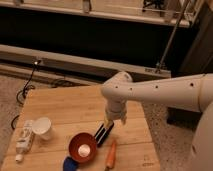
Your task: Push the eraser across the table
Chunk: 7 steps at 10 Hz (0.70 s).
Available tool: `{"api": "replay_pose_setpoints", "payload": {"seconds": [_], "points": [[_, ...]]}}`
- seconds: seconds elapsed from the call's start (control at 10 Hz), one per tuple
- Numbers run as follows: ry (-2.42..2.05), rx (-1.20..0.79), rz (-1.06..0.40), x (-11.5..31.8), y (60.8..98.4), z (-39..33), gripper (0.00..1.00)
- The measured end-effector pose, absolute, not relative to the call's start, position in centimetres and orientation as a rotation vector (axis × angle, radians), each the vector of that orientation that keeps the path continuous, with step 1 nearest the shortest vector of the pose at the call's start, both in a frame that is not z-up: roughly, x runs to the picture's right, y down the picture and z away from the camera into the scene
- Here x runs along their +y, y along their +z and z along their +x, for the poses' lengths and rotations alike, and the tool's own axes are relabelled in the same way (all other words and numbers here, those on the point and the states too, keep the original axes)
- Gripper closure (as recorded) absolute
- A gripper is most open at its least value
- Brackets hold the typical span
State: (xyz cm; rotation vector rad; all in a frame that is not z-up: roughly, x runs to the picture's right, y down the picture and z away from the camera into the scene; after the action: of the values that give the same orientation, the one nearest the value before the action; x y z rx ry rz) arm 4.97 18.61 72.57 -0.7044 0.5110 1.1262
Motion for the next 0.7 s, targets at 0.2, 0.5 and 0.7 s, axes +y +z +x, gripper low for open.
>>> {"api": "replay_pose_setpoints", "payload": {"seconds": [0.2,0.5,0.7], "points": [[1.101,0.563,-0.712,20.3,74.5,6.0,0.35],[1.064,0.604,-0.708,22.2,77.6,5.9,0.35],[1.037,0.602,-0.707,23.0,79.5,4.2,0.35]]}}
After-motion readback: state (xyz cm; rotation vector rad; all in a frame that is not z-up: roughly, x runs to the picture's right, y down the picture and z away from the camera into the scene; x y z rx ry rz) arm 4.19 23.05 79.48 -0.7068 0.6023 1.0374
